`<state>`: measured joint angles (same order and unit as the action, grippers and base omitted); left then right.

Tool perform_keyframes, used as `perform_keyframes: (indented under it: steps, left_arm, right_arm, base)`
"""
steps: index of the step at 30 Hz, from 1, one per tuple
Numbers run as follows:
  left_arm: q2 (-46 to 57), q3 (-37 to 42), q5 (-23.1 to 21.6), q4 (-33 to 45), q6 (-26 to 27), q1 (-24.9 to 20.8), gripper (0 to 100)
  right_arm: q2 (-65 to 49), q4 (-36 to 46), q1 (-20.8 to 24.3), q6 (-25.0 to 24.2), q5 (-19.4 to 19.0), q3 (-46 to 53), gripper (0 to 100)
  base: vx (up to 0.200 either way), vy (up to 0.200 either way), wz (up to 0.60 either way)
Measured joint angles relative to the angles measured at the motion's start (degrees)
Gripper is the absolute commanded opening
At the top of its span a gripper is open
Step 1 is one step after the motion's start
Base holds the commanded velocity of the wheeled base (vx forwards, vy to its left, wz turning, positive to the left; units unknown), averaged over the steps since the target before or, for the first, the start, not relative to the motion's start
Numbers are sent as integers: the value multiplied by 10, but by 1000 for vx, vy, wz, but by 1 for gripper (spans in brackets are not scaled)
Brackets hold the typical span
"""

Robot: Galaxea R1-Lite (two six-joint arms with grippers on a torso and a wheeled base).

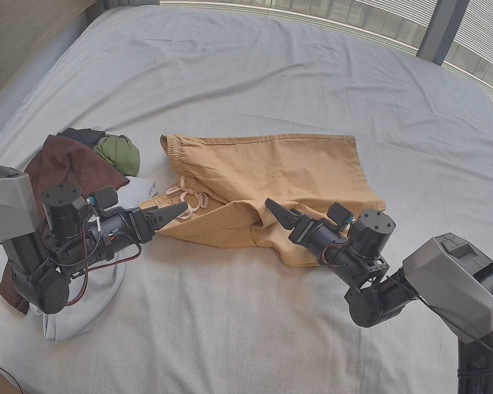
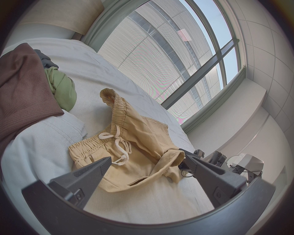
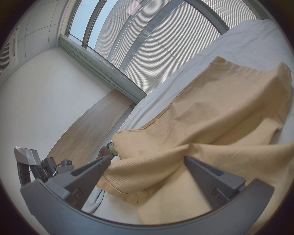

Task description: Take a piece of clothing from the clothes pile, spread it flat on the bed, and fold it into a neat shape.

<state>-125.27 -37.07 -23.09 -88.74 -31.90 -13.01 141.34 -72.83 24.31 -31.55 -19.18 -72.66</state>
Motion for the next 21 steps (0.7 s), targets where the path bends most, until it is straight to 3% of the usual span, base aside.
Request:
perform_keyframes:
  steps: [5, 11, 21]
  left_arm:
    - [-1, -2, 0, 0, 0, 0, 100]
    - [-1, -2, 1, 0, 0, 1, 100]
    - [-1, -3, 1, 0, 0, 1, 100]
  right_arm:
    - [-1, 5, 2, 0, 28, -15, 100]
    - [-22, 3, 8, 0, 35, 6, 100]
    - [-157, 31, 33, 0, 48, 181, 100]
  base:
    - [0, 0, 0]
    - [0, 0, 0]
    - [0, 0, 0]
